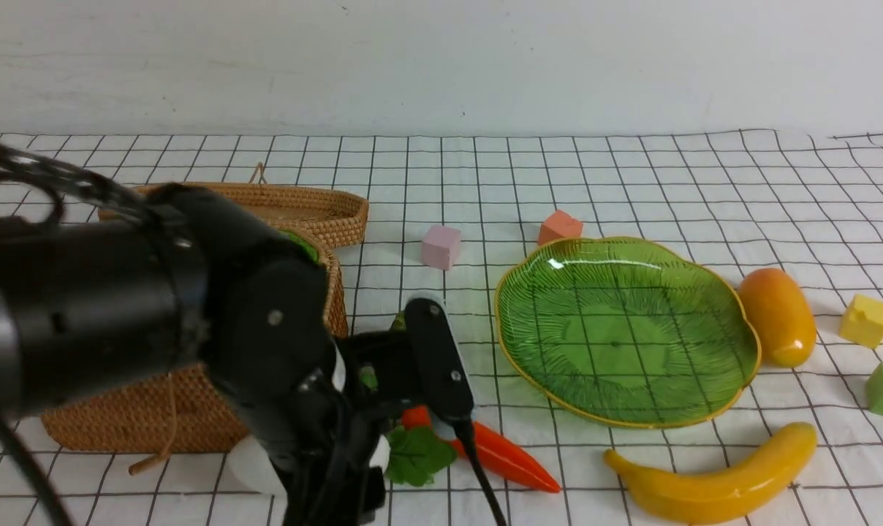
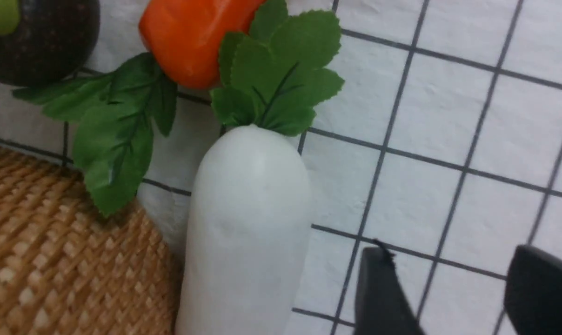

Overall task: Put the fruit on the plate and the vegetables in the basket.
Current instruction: Take a daikon with your left arm and place it on the basket on the left.

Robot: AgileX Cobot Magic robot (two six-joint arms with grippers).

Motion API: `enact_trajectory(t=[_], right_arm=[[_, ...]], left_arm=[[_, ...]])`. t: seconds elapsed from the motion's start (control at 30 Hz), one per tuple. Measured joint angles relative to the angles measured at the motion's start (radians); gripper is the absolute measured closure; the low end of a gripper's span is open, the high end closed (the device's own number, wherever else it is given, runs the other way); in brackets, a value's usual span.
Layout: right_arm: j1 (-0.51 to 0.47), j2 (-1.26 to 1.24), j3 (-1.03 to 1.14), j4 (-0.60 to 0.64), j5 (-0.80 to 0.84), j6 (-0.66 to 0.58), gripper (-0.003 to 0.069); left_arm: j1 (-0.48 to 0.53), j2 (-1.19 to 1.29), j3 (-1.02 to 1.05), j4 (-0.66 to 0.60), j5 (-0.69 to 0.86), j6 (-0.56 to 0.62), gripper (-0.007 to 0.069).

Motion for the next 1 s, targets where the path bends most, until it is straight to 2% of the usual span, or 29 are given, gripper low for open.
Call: enact_trajectory(t=[0.03, 0.07, 0.13, 0.2, 0.3, 0.5, 0.6, 0.67, 0.7, 0.73, 0.87, 0.93, 1.0], right_arm=[[0.0, 0.0, 0.0, 0.001, 0.001, 0.0, 0.0424], [0.0, 0.0, 0.0, 0.012, 0.002, 0.0, 0.0424], [0.0, 0.0, 0.0, 0.027, 0.003, 0.0, 0.0424], [0.0, 0.0, 0.0, 0.033, 0.005, 0.0, 0.0424], [0.0, 0.0, 0.0, 0.045, 0.006, 0.0, 0.0424], [0.0, 0.0, 0.0, 0.056, 0.006, 0.0, 0.0424], [0.0, 0.0, 0.0, 0.057, 0.006, 0.0, 0.0424], [0.0, 0.0, 0.0, 0.057, 0.006, 0.0, 0.0424], [0.0, 0.0, 0.0, 0.057, 0.006, 0.0, 0.0424], [0.0, 0.0, 0.0, 0.057, 0.006, 0.0, 0.0424], [0.0, 0.0, 0.0, 0.057, 0.006, 0.0, 0.0424], [0.0, 0.0, 0.0, 0.057, 0.006, 0.0, 0.0422], [0.0, 0.0, 0.0, 0.057, 0.006, 0.0, 0.0421]], left_arm=[[0.0, 0.004, 0.0, 0.005, 0.0, 0.0, 0.0199], [0.0, 0.038, 0.0, 0.044, -0.024, -0.004, 0.0122], [0.0, 0.066, 0.0, 0.087, -0.051, -0.007, 0.0061], [0.0, 0.098, 0.0, 0.133, -0.084, -0.008, 0.0031], [0.0, 0.119, -0.001, 0.168, -0.112, -0.008, 0.0032], [0.0, 0.15, -0.009, 0.203, -0.163, -0.008, 0.0106], [0.0, 0.17, -0.019, 0.235, -0.168, -0.027, 0.02], [0.0, 0.175, -0.025, 0.252, -0.168, -0.085, 0.031], [0.0, 0.175, -0.025, 0.252, -0.168, -0.091, 0.0321], [0.0, 0.172, -0.027, 0.25, -0.163, -0.124, 0.04], [-0.001, 0.151, -0.027, 0.227, -0.151, -0.155, 0.0584], [-0.002, 0.143, -0.027, 0.21, -0.142, -0.158, 0.0634], [-0.003, 0.14, -0.027, 0.198, -0.129, -0.158, 0.0637]])
